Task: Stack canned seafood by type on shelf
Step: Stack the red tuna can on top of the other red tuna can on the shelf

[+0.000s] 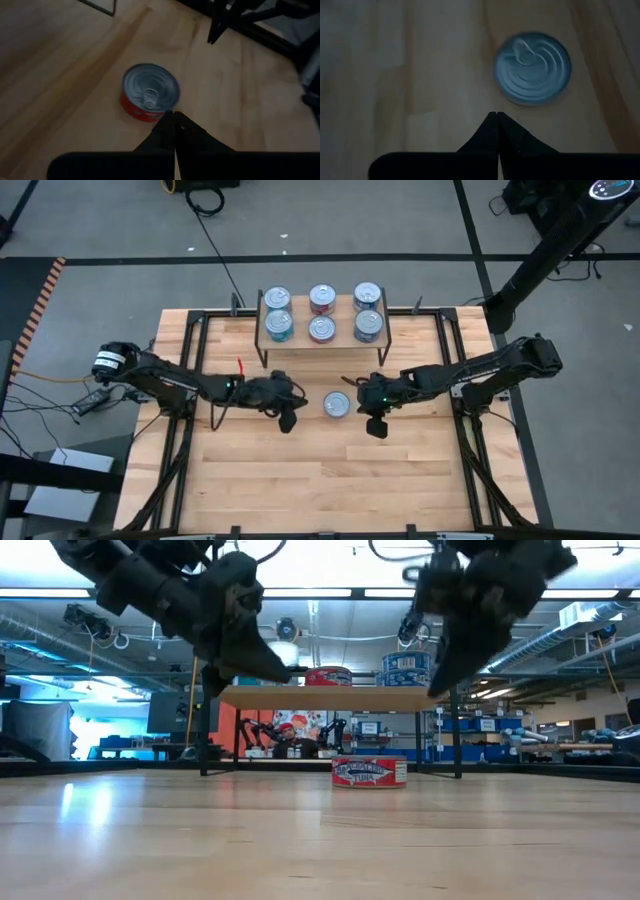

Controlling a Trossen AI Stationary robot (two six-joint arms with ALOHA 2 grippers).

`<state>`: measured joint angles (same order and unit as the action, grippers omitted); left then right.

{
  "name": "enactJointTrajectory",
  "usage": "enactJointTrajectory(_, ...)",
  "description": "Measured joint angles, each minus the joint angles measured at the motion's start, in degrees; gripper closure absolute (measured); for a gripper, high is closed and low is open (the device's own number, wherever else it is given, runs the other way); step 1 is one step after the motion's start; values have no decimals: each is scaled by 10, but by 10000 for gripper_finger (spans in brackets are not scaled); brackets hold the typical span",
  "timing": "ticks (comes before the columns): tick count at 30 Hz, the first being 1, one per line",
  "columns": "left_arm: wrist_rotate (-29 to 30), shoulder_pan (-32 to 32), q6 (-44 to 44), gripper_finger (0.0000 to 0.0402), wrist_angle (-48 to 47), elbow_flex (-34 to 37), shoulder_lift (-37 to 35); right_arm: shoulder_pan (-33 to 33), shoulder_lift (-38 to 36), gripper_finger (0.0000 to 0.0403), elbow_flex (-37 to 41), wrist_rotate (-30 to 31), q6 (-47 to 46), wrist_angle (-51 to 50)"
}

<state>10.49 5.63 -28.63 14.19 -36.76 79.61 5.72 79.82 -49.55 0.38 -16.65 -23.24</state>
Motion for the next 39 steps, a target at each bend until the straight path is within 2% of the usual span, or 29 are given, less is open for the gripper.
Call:
enactJointTrajectory(3,20,6,-5,401,0,5,8,-7,3,398,45,16,-39,67)
enactJointTrajectory(8,30,13,-4,401,37,1,49,-6,15,398,102,78,-88,162)
enactJointTrajectory(13,32,19,-29,401,84,-2,111,-6,46,398,131,124,-127,199)
enactJointTrajectory(16,34,25,-33,401,122,-2,140,-6,81,398,136,125,-135,231)
enactJointTrajectory(21,35,30,-50,401,122,-2,177,-1,143,398,134,113,-163,272)
enactJointTrajectory(29,35,38,-62,401,144,-4,201,31,176,398,131,46,-150,401)
enactJointTrajectory(33,70,37,-69,401,138,-4,201,44,160,398,131,51,-148,394)
enactJointTrajectory(39,170,37,-115,401,111,-3,201,37,140,398,131,142,-190,336)
